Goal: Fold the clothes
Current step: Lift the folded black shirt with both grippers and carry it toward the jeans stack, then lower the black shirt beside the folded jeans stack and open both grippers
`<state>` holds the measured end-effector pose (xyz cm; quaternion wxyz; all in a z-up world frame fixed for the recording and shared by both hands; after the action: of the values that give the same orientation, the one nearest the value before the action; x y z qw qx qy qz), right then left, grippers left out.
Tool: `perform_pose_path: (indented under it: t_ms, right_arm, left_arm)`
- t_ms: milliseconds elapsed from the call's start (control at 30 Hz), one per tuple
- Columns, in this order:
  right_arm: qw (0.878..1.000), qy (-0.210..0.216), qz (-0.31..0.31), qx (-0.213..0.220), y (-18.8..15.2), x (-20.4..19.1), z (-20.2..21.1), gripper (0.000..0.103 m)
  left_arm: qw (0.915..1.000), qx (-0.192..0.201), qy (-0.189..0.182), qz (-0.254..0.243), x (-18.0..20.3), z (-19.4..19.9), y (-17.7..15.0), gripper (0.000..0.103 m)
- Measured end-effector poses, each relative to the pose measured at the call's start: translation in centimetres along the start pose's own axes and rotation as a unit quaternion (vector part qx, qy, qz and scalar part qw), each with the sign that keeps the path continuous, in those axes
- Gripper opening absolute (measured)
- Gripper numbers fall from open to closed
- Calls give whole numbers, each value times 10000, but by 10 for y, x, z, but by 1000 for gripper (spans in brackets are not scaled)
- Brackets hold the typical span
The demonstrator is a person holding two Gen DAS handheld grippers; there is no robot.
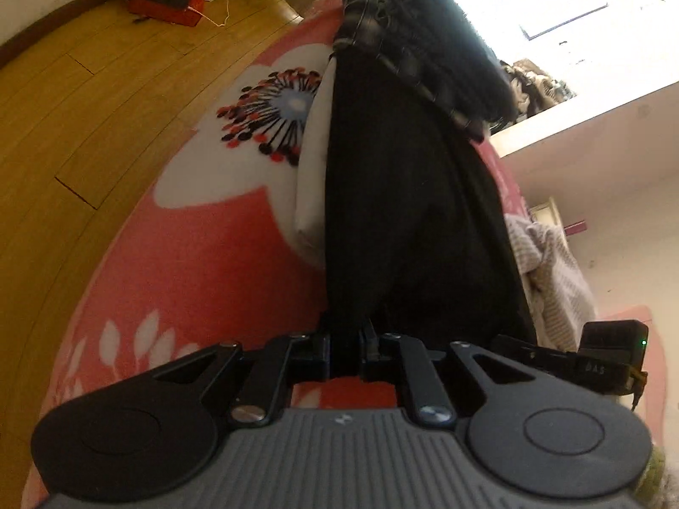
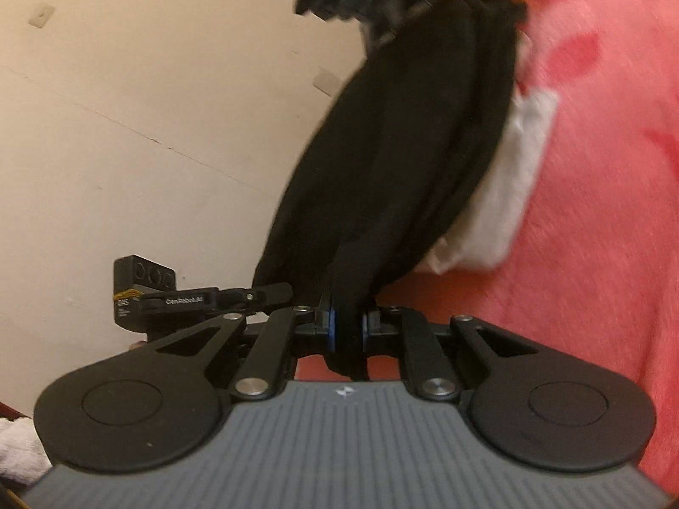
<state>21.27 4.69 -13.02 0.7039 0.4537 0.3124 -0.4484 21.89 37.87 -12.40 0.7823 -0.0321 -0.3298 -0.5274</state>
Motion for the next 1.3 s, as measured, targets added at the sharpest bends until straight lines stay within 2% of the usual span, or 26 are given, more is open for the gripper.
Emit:
perform_pose_path:
  t_ms: [67,133,200,300,333,433,533,600,667,733,800,867,933,1033,1100,1200,1300]
  right_arm:
    - [9999,-102,-7,-2,-5,6,0,9]
    - [9997,-221,-92,8,-9,11,3,11]
    - [9988,-462,-118,-89,-8,19,-5,14]
    - [9964,-748,133,-367,-14,13,-2,20]
    - [9955,-794,253,-445,-15,10,0,23]
    - [9864,-1186,867,-736,-19,-6,12,24]
    - [9697,-1516,1835,-550,-12,-31,31,25]
    - [9533,-1667,2502,-301,-4,-50,37,23]
    - [9376,-1662,3046,-220,0,-66,32,22]
    - [9197,-1732,3514,-247,1,-75,13,18]
    - [9035,-1782,3877,-395,-1,-76,-7,16]
    - [8855,-2155,4076,-572,0,-58,-12,15]
    - [8876,-2429,3828,-810,3,-33,-12,15]
    - [8928,-2530,3634,-834,9,-21,3,15]
    - [8950,-2399,3691,-718,18,-31,17,15]
    - [8986,-2158,3813,-228,43,-53,30,15]
    - [8967,-2000,3948,106,70,-65,16,15]
  left_arm:
    - [9999,-32,95,-120,0,-4,-1,15]
    - [9993,-140,275,-229,-1,-7,-6,25]
    - [9987,-230,383,-238,-2,-8,-10,27]
    - [9972,-199,553,-454,-2,4,-13,46]
    - [9961,-172,657,-558,-2,8,-14,48]
    - [9930,0,960,-691,-6,26,-13,48]
    - [9901,420,1102,-767,-4,47,-10,46]
    - [9864,693,1056,-1049,8,56,-8,45]
    - [9818,771,982,-1428,26,52,-10,44]
    - [9753,607,1063,-1838,39,36,-17,43]
    - [9653,393,1234,-2266,49,17,-26,42]
    - [9565,183,1485,-2506,47,1,-34,41]
    - [9501,7,1725,-2599,41,-10,-41,40]
    - [9582,-1,1605,-2367,38,4,-36,41]
    - [9624,11,1535,-2242,36,14,-32,41]
    - [9586,391,1437,-2427,49,34,-18,41]
    - [9555,703,1324,-2542,66,28,-7,42]
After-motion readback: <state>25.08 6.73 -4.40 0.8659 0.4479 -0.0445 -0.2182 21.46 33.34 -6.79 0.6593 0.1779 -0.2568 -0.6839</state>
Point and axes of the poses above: each gripper's, at about its wrist camera, not at the fingertips, and z roughly against the way its jaws point, x to its right, y to its top, the point moved 6 cm from there along -z, roughly the way its jaws point, and after that the axes turned 9 degrees about y, right-handed, at the moved point
